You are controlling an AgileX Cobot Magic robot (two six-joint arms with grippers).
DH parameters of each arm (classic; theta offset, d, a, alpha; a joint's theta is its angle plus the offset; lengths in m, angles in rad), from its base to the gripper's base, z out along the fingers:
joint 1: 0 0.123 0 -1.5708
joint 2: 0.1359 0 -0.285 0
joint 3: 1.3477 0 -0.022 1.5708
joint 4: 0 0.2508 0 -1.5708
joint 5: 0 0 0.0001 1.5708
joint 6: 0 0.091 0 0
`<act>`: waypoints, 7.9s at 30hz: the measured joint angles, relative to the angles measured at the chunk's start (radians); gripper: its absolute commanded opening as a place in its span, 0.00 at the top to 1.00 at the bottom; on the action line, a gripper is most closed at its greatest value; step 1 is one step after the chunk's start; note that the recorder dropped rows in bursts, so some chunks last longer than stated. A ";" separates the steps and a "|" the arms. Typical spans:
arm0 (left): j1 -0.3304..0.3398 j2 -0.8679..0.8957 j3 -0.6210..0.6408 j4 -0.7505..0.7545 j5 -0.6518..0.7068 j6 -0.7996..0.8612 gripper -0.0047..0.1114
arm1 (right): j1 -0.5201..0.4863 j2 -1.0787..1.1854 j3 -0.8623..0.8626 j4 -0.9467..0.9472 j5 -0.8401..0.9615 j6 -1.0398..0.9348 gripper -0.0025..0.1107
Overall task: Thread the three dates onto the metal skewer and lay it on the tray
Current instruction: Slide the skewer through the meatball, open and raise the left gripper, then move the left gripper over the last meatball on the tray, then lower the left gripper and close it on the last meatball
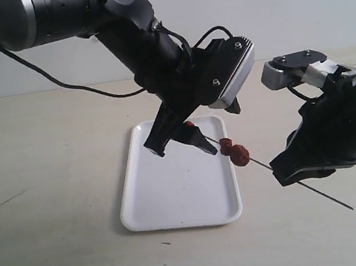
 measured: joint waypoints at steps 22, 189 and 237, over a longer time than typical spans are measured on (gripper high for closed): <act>0.200 -0.147 -0.087 0.409 -0.268 -1.819 0.43 | 0.000 -0.236 0.000 -0.447 0.196 0.385 0.98; 0.077 0.641 -0.746 0.536 0.045 -2.149 0.40 | 0.000 -0.290 0.157 -0.526 0.155 0.466 0.98; 0.075 0.671 -0.746 0.540 0.038 -2.127 0.60 | 0.000 -0.290 0.157 -0.526 0.154 0.466 0.98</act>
